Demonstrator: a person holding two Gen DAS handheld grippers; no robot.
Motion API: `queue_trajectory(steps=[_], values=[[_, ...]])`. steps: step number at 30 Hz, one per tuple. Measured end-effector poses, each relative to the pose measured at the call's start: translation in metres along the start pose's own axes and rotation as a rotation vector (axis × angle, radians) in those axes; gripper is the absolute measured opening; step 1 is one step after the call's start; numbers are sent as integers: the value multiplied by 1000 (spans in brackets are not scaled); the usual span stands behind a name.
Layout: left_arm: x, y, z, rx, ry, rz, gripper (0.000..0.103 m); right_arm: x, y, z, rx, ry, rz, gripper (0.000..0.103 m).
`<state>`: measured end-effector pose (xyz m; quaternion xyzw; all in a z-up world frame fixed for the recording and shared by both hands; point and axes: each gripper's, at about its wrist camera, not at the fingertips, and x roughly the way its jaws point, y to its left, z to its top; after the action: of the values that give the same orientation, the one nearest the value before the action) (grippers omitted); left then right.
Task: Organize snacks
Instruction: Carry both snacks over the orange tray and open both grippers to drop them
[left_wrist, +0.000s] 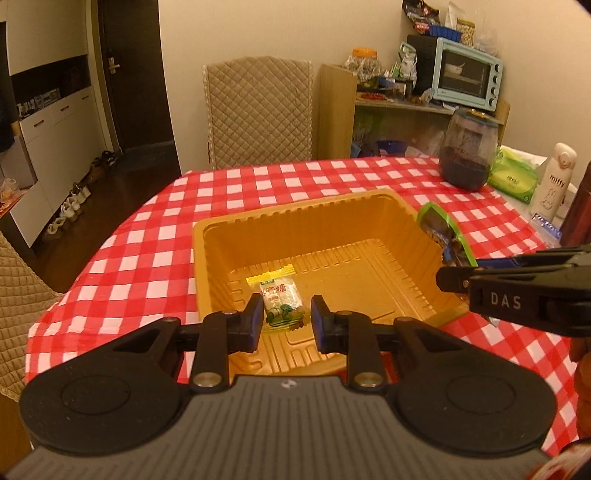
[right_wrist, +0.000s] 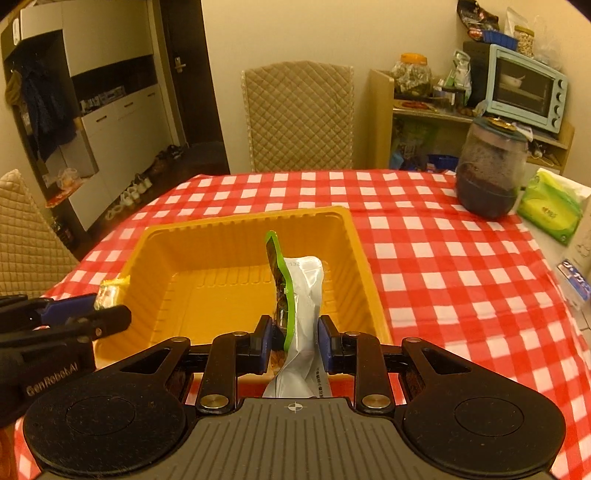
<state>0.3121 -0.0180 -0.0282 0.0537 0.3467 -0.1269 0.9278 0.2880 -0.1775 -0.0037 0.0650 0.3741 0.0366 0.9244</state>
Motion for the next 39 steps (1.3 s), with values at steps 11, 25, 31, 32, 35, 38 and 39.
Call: queue_trajectory(steps=[11, 25, 31, 32, 35, 38, 39], values=[[39, 5, 0, 5, 43, 1, 24, 38, -2, 4, 7, 40, 10, 27], [43, 14, -8, -7, 36, 10, 46, 38, -12, 5, 40, 4, 52, 52], [-2, 14, -25, -40, -42, 26, 76, 0, -22, -2, 89, -58, 32, 52], [-12, 14, -29, -48, -54, 35, 79, -9, -23, -5, 93, -68, 31, 52], [-39, 14, -41, -76, -77, 71, 82, -34, -23, -18, 102, -89, 16, 52], [-64, 12, -55, -98, -82, 107, 86, -62, -20, -34, 107, -94, 12, 52], [-72, 11, -59, -104, -79, 115, 87, -71, -18, -38, 109, -95, 12, 52]])
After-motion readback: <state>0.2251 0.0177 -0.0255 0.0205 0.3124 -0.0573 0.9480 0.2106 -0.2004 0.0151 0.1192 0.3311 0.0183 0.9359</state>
